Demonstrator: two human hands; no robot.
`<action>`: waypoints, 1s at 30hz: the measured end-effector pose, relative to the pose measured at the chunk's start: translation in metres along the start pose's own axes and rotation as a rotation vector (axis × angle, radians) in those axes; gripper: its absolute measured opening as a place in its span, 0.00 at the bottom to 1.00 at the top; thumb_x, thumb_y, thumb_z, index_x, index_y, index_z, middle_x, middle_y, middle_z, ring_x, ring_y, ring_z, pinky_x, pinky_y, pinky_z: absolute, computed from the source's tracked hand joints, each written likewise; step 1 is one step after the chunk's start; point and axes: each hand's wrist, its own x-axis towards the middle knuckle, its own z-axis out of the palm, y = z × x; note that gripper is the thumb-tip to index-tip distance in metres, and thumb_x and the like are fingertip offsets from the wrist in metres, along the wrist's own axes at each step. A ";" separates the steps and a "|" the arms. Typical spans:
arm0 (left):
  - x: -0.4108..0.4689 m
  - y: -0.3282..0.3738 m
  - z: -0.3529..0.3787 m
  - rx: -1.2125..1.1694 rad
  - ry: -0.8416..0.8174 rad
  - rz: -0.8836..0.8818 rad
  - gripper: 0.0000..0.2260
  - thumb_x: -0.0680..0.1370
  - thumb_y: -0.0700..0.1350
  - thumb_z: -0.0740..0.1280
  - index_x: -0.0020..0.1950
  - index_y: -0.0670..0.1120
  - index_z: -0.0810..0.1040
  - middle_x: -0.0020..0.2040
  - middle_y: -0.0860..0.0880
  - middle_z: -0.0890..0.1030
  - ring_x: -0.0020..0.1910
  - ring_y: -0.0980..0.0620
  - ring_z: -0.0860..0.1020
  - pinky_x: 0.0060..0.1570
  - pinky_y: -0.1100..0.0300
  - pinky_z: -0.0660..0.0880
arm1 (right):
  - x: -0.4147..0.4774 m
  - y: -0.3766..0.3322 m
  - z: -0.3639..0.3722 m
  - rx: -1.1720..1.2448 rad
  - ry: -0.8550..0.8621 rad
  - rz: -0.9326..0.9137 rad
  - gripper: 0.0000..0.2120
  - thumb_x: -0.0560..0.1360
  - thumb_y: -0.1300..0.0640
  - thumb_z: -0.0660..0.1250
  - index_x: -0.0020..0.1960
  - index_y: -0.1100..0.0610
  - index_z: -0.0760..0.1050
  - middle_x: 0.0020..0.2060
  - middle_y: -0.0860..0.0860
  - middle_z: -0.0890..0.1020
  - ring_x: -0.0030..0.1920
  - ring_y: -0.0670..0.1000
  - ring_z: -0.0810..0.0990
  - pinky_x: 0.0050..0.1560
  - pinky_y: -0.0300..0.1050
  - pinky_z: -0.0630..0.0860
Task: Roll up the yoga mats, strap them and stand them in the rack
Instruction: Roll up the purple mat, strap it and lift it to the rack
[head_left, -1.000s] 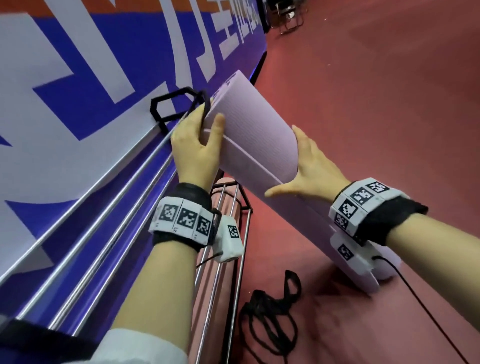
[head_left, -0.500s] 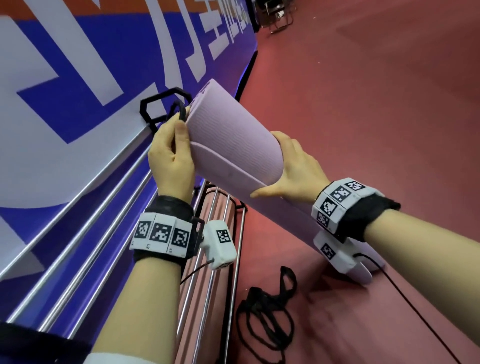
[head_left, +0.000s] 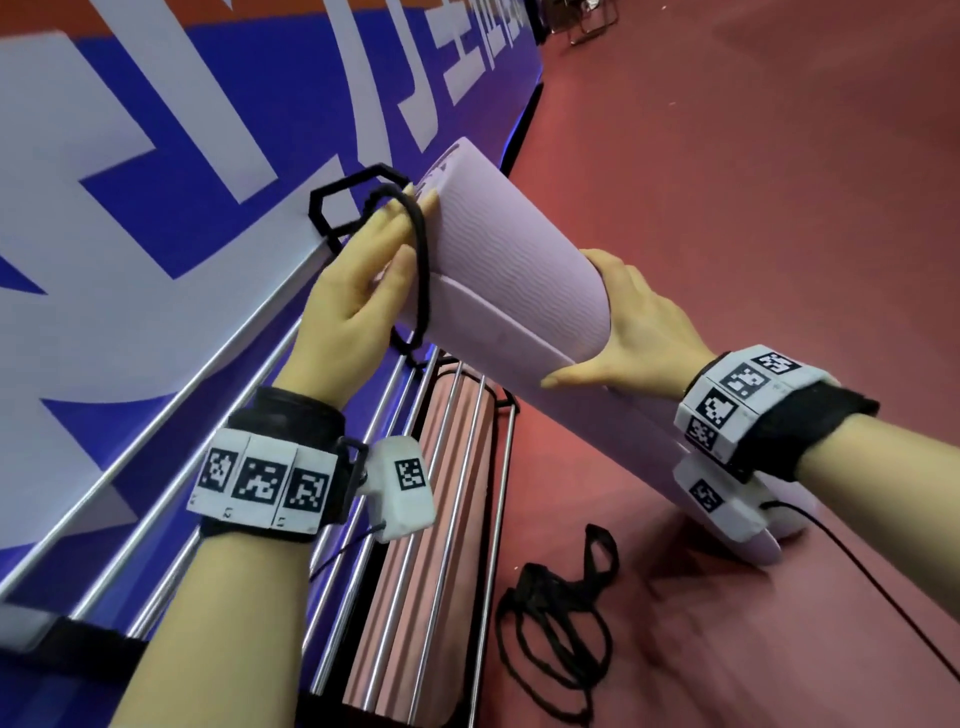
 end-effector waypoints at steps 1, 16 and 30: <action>0.004 0.001 0.000 0.083 -0.011 0.051 0.21 0.80 0.45 0.56 0.72 0.41 0.66 0.70 0.51 0.69 0.71 0.59 0.65 0.71 0.60 0.61 | -0.001 0.000 -0.002 0.003 -0.002 -0.010 0.58 0.51 0.31 0.75 0.73 0.47 0.54 0.64 0.52 0.70 0.62 0.56 0.72 0.58 0.52 0.72; 0.039 0.079 0.031 0.348 -0.028 -0.210 0.41 0.66 0.65 0.67 0.70 0.39 0.68 0.57 0.40 0.69 0.57 0.46 0.71 0.53 0.61 0.68 | -0.031 -0.026 -0.103 0.087 -0.392 0.116 0.60 0.57 0.26 0.68 0.77 0.54 0.46 0.76 0.51 0.54 0.75 0.46 0.53 0.73 0.42 0.54; 0.081 0.118 0.077 0.193 0.019 -0.115 0.23 0.66 0.62 0.69 0.50 0.46 0.71 0.49 0.50 0.67 0.43 0.52 0.69 0.34 0.59 0.69 | 0.046 -0.100 -0.182 -0.134 0.074 -0.060 0.05 0.72 0.59 0.65 0.45 0.60 0.77 0.39 0.53 0.78 0.41 0.56 0.72 0.42 0.48 0.69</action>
